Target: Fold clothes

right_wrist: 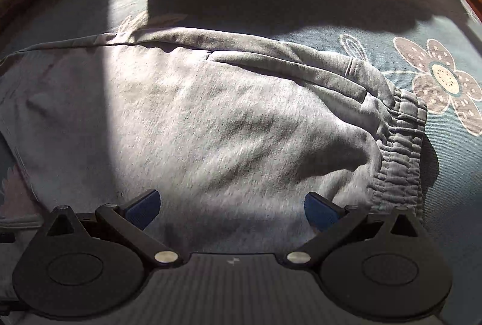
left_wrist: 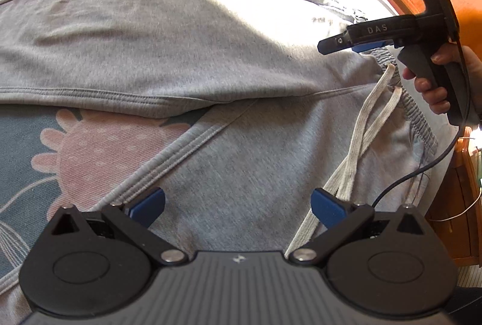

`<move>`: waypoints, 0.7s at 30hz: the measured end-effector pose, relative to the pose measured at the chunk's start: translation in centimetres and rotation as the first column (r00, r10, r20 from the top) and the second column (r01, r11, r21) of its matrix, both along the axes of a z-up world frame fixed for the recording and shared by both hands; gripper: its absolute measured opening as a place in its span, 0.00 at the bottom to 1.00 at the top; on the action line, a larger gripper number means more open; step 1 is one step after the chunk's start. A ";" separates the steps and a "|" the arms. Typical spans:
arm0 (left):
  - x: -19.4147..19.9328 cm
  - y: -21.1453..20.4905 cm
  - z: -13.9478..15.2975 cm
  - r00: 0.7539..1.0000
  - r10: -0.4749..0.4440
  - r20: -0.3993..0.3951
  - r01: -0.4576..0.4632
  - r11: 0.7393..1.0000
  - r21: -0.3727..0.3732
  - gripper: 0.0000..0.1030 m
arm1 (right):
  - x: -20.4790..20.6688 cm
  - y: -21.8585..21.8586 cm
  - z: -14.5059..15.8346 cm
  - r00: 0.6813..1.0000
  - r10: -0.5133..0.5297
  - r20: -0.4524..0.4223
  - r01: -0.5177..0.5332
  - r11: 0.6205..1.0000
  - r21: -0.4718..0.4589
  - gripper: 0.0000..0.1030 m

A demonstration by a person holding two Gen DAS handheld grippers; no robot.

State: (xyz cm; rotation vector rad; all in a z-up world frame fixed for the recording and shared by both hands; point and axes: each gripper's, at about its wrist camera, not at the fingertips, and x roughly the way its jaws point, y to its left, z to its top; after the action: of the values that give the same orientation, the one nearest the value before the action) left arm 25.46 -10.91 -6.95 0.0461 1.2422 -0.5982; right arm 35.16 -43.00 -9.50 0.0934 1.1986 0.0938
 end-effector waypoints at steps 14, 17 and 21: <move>8.3 -0.4 -0.2 0.986 0.008 0.166 -0.007 1.000 -0.006 0.99 | -0.8 0.8 1.6 0.999 -0.049 0.016 0.049 0.999 0.013 1.00; 9.7 -0.9 -1.5 0.988 0.002 0.152 -0.004 1.000 0.012 0.99 | -1.4 1.2 2.1 0.999 -0.043 0.014 0.043 0.998 0.055 1.00; 10.3 0.0 -2.8 0.992 0.042 0.118 -0.048 0.998 0.046 0.99 | -1.7 1.2 2.5 1.000 -0.023 0.018 0.022 0.999 0.038 1.00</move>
State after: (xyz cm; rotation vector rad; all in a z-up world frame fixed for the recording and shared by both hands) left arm 35.76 -10.91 -9.71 0.0924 1.1414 -0.5185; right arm 33.50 -41.84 -7.04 0.1393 1.1770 0.0972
